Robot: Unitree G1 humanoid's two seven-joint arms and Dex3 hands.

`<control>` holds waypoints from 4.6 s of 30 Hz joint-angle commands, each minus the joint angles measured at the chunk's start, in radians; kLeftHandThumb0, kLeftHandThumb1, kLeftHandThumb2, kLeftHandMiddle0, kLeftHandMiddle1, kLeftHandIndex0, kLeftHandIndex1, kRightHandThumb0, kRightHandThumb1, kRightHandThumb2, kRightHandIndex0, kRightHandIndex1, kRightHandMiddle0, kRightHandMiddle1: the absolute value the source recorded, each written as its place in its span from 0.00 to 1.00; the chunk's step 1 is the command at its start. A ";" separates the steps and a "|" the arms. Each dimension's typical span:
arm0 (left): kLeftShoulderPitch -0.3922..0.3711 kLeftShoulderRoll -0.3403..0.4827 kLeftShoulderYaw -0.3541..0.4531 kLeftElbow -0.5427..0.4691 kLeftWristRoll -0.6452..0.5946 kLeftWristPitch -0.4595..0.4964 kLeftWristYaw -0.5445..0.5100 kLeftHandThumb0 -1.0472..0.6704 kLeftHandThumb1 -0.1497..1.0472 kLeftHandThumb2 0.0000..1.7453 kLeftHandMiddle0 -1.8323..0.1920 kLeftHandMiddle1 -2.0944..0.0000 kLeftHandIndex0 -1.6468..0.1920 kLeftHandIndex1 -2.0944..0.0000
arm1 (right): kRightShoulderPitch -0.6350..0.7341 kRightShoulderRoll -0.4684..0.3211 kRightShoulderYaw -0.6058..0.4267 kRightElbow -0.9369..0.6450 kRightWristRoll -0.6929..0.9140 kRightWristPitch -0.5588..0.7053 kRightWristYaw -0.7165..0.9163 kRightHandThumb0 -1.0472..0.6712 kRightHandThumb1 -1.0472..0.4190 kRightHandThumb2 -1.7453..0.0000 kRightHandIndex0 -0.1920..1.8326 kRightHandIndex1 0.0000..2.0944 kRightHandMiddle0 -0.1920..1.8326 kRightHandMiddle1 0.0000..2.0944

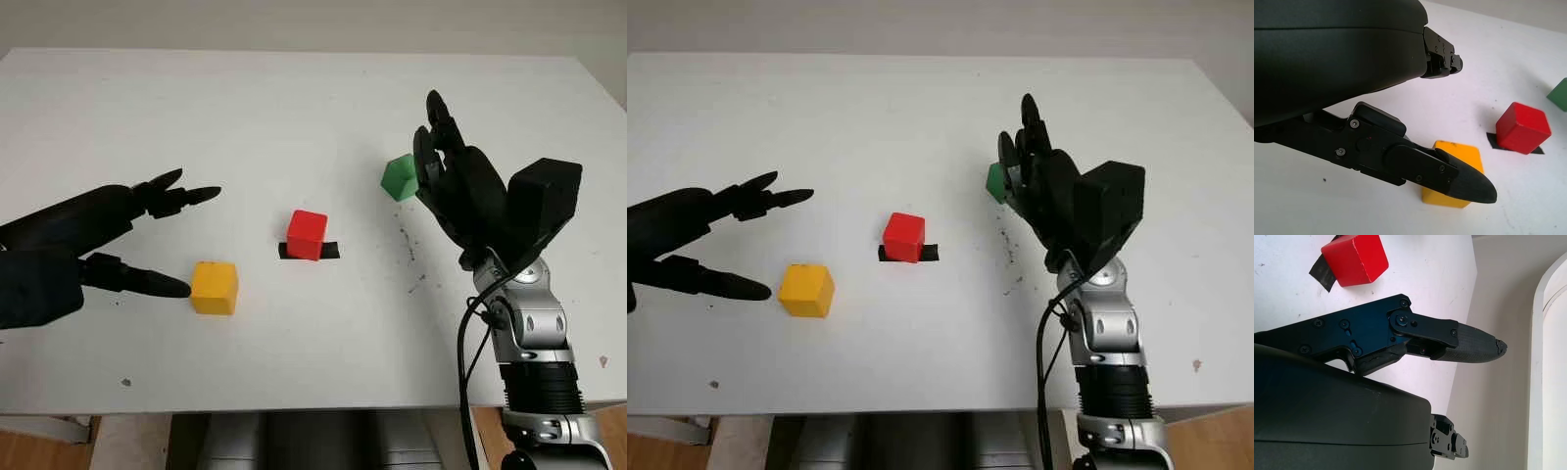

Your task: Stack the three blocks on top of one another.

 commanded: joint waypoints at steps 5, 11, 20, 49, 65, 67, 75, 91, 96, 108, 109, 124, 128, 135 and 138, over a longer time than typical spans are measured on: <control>0.046 -0.023 -0.011 -0.016 0.024 -0.036 0.030 0.11 0.93 0.03 1.00 0.99 0.85 0.98 | -0.008 -0.012 -0.007 0.001 -0.002 -0.002 -0.002 0.16 0.00 0.63 0.00 0.00 0.00 0.00; 0.088 -0.044 -0.013 -0.026 0.063 -0.047 0.075 0.11 0.94 0.03 1.00 0.99 0.86 0.98 | -0.008 -0.017 -0.006 0.003 -0.001 -0.012 0.007 0.17 0.00 0.63 0.00 0.00 0.00 0.00; 0.103 -0.065 -0.041 -0.021 0.104 -0.055 0.103 0.11 0.94 0.03 1.00 0.99 0.85 0.97 | -0.015 -0.020 -0.006 0.018 -0.004 -0.029 0.013 0.17 0.00 0.62 0.00 0.00 0.00 0.00; 0.036 -0.110 -0.140 0.075 0.251 -0.121 0.207 0.18 0.93 0.03 0.94 0.97 0.86 0.57 | -0.016 -0.027 -0.011 0.021 0.001 -0.028 0.025 0.17 0.00 0.62 0.00 0.00 0.00 0.00; 0.035 -0.136 -0.132 0.121 0.184 -0.143 0.219 0.27 0.96 0.03 0.83 0.96 0.74 0.34 | -0.020 -0.029 -0.010 0.017 0.002 -0.025 0.027 0.18 0.00 0.61 0.00 0.00 0.00 0.00; 0.036 -0.138 -0.131 0.132 0.179 -0.158 0.228 0.29 0.98 0.04 0.82 0.96 0.75 0.31 | -0.020 -0.029 -0.010 0.016 0.002 -0.024 0.027 0.18 0.00 0.61 0.00 0.00 0.00 0.00; 0.032 -0.162 -0.126 0.137 0.139 -0.145 0.232 0.33 1.00 0.06 0.81 0.97 0.79 0.24 | -0.023 -0.032 -0.006 0.025 -0.006 -0.029 0.025 0.18 0.00 0.61 0.00 0.00 0.00 0.00; -0.018 -0.246 -0.107 0.154 -0.015 -0.124 0.233 0.33 1.00 0.05 0.80 0.97 0.81 0.20 | -0.003 -0.024 -0.002 -0.007 -0.004 -0.002 0.014 0.16 0.00 0.63 0.00 0.00 0.00 0.00; -0.040 -0.263 -0.104 0.150 -0.050 -0.103 0.229 0.32 1.00 0.05 0.80 0.97 0.81 0.18 | 0.003 -0.024 -0.002 -0.013 -0.003 -0.004 0.013 0.17 0.00 0.63 0.00 0.00 0.00 0.00; -0.109 -0.286 -0.103 0.154 -0.118 -0.048 0.206 0.32 1.00 0.04 0.79 0.97 0.78 0.21 | 0.004 -0.022 -0.003 -0.023 0.001 0.015 0.010 0.16 0.00 0.64 0.00 0.00 0.00 0.00; -0.127 -0.288 -0.106 0.155 -0.124 -0.035 0.201 0.33 1.00 0.04 0.79 0.97 0.78 0.21 | 0.004 -0.024 -0.001 -0.023 0.001 0.016 0.013 0.16 0.00 0.64 0.00 0.00 0.00 0.00; -0.512 -0.362 -0.227 0.454 -0.085 -0.020 0.093 0.33 0.97 0.03 0.80 0.98 0.74 0.20 | 0.009 -0.017 -0.001 -0.033 0.008 0.027 0.009 0.17 0.00 0.64 0.00 0.00 0.00 0.00; -0.589 -0.389 -0.276 0.517 -0.063 0.031 0.049 0.32 0.96 0.03 0.81 0.98 0.72 0.19 | 0.012 -0.015 -0.002 -0.036 0.008 0.024 0.007 0.17 0.00 0.64 0.00 0.00 0.00 0.00; -0.677 -0.436 -0.321 0.664 -0.044 -0.008 -0.005 0.32 0.94 0.03 0.81 0.98 0.70 0.21 | 0.014 -0.018 0.001 -0.041 0.007 0.026 0.012 0.17 0.00 0.63 0.00 0.00 0.00 0.00; -0.694 -0.457 -0.329 0.706 -0.039 -0.014 -0.013 0.32 0.94 0.03 0.82 0.98 0.69 0.20 | 0.014 -0.021 0.000 -0.043 0.003 0.023 0.010 0.17 0.00 0.63 0.00 0.00 0.00 0.00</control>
